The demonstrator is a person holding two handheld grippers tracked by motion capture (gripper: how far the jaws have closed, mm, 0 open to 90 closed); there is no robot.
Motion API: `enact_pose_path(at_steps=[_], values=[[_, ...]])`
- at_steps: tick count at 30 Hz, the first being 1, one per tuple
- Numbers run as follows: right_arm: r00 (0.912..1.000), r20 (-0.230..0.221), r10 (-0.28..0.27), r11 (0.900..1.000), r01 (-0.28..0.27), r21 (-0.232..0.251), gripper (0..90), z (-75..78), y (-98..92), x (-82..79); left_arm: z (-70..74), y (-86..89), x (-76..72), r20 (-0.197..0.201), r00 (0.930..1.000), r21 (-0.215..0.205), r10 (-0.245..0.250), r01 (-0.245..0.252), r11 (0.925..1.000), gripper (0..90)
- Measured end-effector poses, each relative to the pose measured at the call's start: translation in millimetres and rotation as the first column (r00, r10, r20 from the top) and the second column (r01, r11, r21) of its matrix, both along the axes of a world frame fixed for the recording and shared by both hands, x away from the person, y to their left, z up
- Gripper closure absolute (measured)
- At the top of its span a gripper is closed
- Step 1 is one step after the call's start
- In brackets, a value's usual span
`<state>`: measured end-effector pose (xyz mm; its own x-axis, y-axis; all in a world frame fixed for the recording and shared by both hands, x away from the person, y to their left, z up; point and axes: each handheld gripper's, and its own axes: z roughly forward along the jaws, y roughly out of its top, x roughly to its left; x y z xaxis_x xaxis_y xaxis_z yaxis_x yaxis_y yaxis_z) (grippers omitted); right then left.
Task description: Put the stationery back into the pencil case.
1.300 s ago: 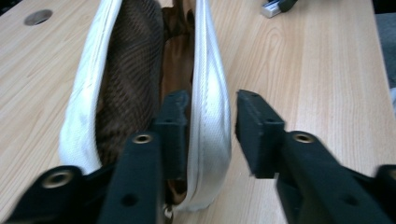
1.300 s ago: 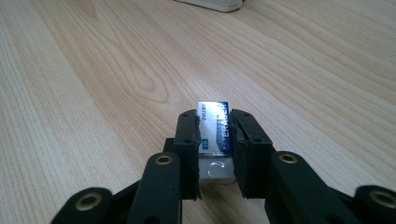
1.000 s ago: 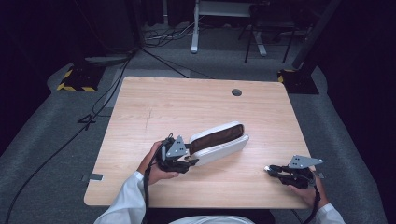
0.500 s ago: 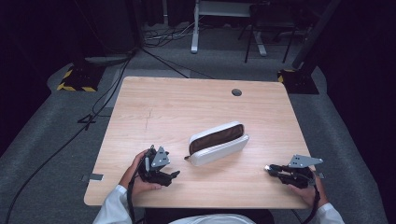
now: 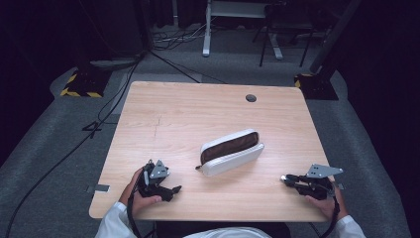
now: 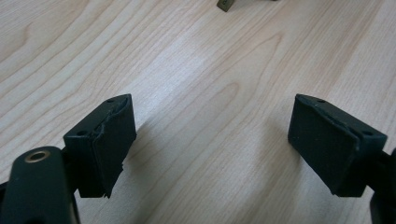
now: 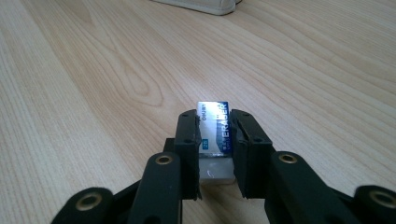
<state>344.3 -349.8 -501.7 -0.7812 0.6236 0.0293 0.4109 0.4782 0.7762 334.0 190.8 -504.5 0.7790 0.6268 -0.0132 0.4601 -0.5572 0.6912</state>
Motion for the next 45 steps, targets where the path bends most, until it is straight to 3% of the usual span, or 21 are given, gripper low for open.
enact_pose_path(at_steps=[8,12,14,16,19,24,26,27,34,45], values=[[1.0000,0.001,-0.007,0.999,0.007,0.042,73.6,3.0,-5.1,0.5,0.1,-0.3,2.5,-0.002,1.0000,0.002,-0.009,0.009,1.0000,15.4],[0.9998,0.000,-0.019,0.996,0.019,0.092,73.6,7.6,-10.1,3.0,0.1,-0.2,3.5,-0.002,0.9999,0.000,-0.013,0.013,0.9999,15.4],[0.9994,0.023,-0.025,0.998,0.024,0.065,73.6,11.4,-9.7,5.2,0.1,-0.3,3.7,-0.004,0.9999,0.000,-0.013,0.013,0.9999,15.3],[0.9992,0.031,-0.024,0.996,0.022,0.084,73.6,16.3,-9.8,8.6,0.0,-0.4,3.6,-0.004,0.9999,-0.001,-0.011,0.011,0.9999,15.3],[0.9982,0.061,-0.004,0.997,-0.001,0.074,73.6,25.0,-6.3,11.5,0.0,-0.5,3.6,-0.003,1.0000,-0.001,-0.006,0.006,1.0000,15.3],[0.9922,0.122,0.028,0.997,-0.037,0.073,73.6,49.4,5.5,25.7,0.0,-0.5,4.7,-0.004,1.0000,0.001,-0.004,0.004,1.0000,15.1],[0.9913,0.128,0.032,0.996,-0.042,0.076,73.6,52.6,7.8,27.4,0.0,-0.5,5.0,-0.004,1.0000,0.001,-0.006,0.006,1.0000,15.0],[0.9875,0.150,0.050,0.995,-0.061,0.075,73.6,61.9,14.8,31.6,0.1,-0.4,5.3,-0.004,1.0000,0.003,-0.006,0.006,1.0000,15.0],[0.9758,0.205,0.075,0.991,-0.096,0.092,73.6,85.3,32.0,40.0,0.0,-0.6,5.7,-0.003,1.0000,0.001,-0.005,0.005,1.0000,15.0],[0.9621,0.243,0.124,0.988,-0.143,0.062,73.6,112.2,63.6,55.1,0.0,-0.6,6.2,-0.005,1.0000,0.000,-0.008,0.008,1.0000,14.9]])
